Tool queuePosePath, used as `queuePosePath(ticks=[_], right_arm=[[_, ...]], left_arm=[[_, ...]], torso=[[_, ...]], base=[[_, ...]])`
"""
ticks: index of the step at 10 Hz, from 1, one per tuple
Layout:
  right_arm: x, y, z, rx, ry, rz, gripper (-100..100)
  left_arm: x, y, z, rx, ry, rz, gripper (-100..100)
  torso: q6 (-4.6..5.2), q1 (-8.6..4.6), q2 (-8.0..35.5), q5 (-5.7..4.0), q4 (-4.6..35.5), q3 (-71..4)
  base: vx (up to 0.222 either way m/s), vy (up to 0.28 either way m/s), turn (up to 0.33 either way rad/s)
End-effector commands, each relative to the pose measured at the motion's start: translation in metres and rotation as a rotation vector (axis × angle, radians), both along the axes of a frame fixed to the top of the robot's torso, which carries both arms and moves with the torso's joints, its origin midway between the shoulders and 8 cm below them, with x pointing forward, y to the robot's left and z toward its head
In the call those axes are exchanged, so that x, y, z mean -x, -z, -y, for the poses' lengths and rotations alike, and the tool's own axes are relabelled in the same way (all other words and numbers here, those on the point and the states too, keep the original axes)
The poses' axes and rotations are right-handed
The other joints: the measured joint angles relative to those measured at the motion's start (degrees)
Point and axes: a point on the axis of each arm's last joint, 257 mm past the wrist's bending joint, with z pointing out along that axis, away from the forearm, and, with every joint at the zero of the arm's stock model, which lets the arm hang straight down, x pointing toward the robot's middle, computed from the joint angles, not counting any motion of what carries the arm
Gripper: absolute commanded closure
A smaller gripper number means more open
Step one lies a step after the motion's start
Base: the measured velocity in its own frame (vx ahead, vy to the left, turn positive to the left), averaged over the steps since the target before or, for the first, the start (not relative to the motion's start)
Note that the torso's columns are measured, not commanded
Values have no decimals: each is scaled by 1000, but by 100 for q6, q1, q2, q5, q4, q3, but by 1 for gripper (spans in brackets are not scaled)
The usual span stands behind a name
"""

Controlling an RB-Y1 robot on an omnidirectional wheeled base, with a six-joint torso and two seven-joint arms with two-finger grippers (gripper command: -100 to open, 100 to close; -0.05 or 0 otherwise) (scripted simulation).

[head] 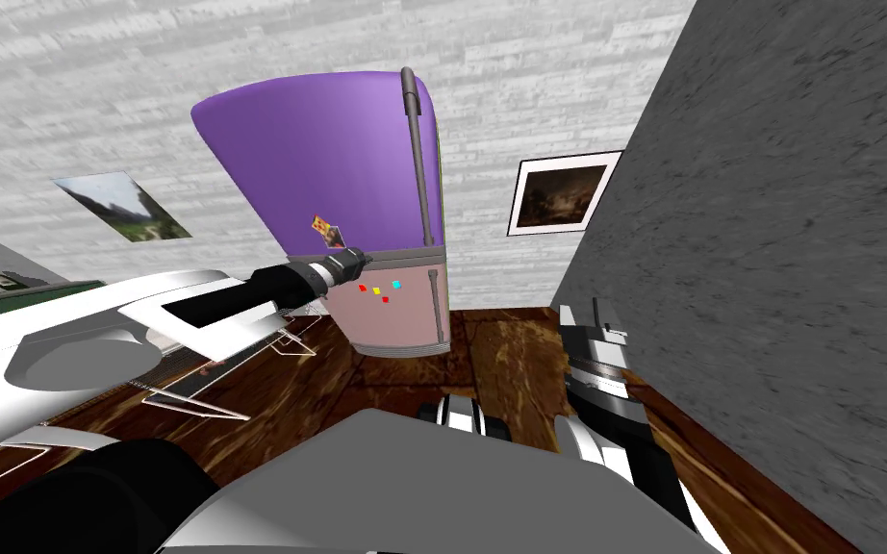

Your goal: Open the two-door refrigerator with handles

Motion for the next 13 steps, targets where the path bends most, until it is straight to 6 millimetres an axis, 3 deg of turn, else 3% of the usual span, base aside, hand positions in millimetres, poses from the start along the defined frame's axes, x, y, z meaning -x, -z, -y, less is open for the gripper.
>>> queuePosePath(ticks=[1, 2, 3, 4, 9, 13], right_arm=[[0, 0, 0, 0, 0, 0, 0], [0, 0, 0, 0, 0, 0, 0], [0, 0, 0, 0, 0, 0, 0], [0, 0, 0, 0, 0, 0, 0], [0, 0, 0, 0, 0, 0, 0], [0, 0, 0, 0, 0, 0, 0]], left_arm=[[1, 1, 20, 7, 56, -3, 100], [3, 2, 31, 11, 88, -7, 100], [2, 1, 24, 6, 65, -5, 100], [-4, 0, 9, 19, 36, -6, -100], [-28, 0, -46, 46, -72, -11, -100], [-43, 5, -78, 54, -132, -18, -100]], torso=[[1, -51, -22, -14, -6, -13], [2, -52, -21, -20, -8, -16], [3, -26, -11, -12, -5, -9], [0, -51, -58, -14, -16, -33], [1, -24, -6, -9, -2, -5], [1, -28, -16, -11, -6, -11]], base=[[-288, 150, -39], [-328, 211, -86], [-151, 99, -31], [-33, 17, -46], [8, -10, -103], [-4, -8, -158]])
